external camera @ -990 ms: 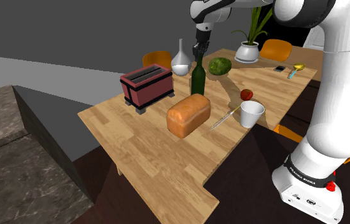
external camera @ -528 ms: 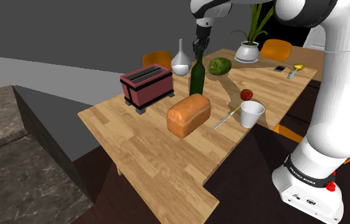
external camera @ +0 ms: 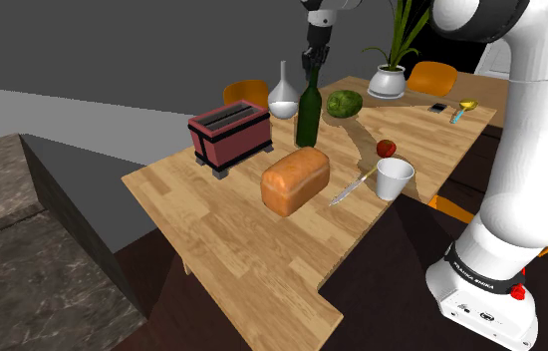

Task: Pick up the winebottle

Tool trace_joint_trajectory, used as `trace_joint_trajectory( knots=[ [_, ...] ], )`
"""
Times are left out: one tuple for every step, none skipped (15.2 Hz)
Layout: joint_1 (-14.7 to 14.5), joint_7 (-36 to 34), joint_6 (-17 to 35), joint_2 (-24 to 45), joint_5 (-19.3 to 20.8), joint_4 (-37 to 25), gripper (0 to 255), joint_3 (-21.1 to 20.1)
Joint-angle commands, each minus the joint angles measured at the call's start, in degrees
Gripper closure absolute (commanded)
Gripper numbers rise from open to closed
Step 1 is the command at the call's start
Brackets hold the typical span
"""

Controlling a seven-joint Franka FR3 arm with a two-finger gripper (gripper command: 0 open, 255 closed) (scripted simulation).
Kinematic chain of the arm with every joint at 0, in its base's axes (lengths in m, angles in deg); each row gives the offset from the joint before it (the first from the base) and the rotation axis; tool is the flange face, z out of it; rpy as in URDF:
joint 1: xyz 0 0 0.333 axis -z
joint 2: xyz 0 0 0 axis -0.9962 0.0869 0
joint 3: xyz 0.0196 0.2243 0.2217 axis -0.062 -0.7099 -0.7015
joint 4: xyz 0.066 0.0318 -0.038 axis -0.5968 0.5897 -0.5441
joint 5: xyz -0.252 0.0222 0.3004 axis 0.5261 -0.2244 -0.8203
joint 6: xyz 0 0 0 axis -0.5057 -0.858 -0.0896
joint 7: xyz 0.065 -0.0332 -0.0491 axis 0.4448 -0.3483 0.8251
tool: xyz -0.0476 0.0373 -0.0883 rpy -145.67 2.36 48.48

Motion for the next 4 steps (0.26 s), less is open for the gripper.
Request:
trace_joint_trajectory(
  knots=[
    [0.09,-0.11,-1.64,0.0,0.05,-1.65,255,0.04],
    [0.14,-0.17,-2.43,0.04,0.06,-2.49,255,0.05],
    [0.14,-0.18,-2.55,0.04,0.06,-2.6,255,0.05],
    [0.14,-0.18,-2.55,0.05,0.06,-2.61,255,0.05]
  ],
)
